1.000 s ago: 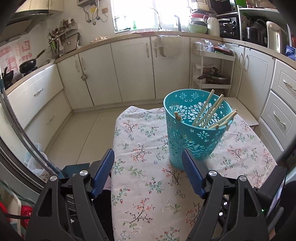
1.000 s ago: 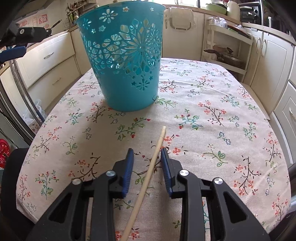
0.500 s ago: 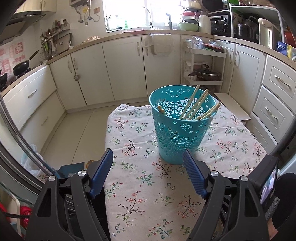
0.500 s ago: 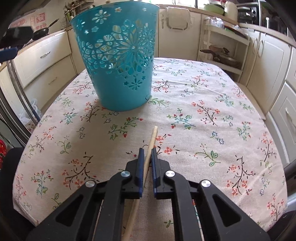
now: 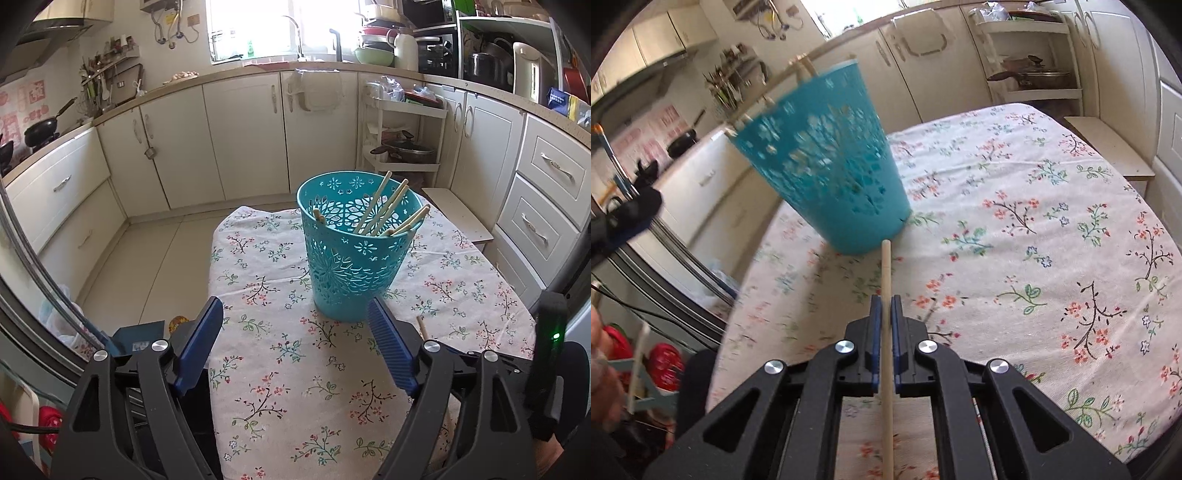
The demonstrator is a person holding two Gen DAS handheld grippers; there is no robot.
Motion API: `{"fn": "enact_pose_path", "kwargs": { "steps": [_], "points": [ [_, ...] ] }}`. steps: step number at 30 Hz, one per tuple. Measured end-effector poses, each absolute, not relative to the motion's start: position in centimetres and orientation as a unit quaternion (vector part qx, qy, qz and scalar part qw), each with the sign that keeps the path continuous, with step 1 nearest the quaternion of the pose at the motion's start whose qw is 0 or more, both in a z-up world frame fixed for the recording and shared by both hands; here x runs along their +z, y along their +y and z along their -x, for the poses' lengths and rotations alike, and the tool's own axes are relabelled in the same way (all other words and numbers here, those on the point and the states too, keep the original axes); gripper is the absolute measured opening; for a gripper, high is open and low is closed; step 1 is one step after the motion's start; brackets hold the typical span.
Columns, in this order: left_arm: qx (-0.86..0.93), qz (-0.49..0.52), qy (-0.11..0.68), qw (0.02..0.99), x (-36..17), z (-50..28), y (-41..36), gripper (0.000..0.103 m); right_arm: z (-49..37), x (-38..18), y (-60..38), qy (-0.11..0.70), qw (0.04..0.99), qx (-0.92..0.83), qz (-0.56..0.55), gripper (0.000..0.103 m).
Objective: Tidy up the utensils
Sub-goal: 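Lift the chopstick with the right gripper and drop it into the basket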
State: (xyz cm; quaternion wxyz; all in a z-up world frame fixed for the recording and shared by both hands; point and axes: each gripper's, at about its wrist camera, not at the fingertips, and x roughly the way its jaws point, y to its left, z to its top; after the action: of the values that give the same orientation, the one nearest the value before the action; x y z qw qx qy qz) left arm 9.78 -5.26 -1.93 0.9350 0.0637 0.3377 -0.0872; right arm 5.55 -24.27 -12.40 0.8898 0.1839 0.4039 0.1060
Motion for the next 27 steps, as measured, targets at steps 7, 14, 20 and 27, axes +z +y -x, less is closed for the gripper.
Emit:
{"fn": "enact_pose_path", "kwargs": {
  "steps": [7, 14, 20, 27],
  "points": [
    [-0.066, -0.058, 0.351, 0.932, -3.9, -10.6, -4.0, 0.080, -4.5, -9.7, -25.2, 0.373, 0.892, 0.123, -0.226, 0.006],
    [-0.041, -0.026, 0.404, 0.913, -11.2, -13.4, -2.2, 0.081, -3.9, -2.7, -25.9, 0.284, 0.918, 0.141, -0.238, 0.006],
    [-0.031, -0.014, 0.433, 0.901, -15.2, -13.9, -1.4, 0.081, -5.2, 3.1, -25.5, 0.212, 0.935, 0.159, -0.236, 0.006],
    [-0.024, -0.005, 0.438, 0.899, -16.4, -14.1, -0.8, 0.082, -9.2, 9.4, -24.5, 0.111, 0.954, 0.149, -0.236, 0.006]
  ]
}}
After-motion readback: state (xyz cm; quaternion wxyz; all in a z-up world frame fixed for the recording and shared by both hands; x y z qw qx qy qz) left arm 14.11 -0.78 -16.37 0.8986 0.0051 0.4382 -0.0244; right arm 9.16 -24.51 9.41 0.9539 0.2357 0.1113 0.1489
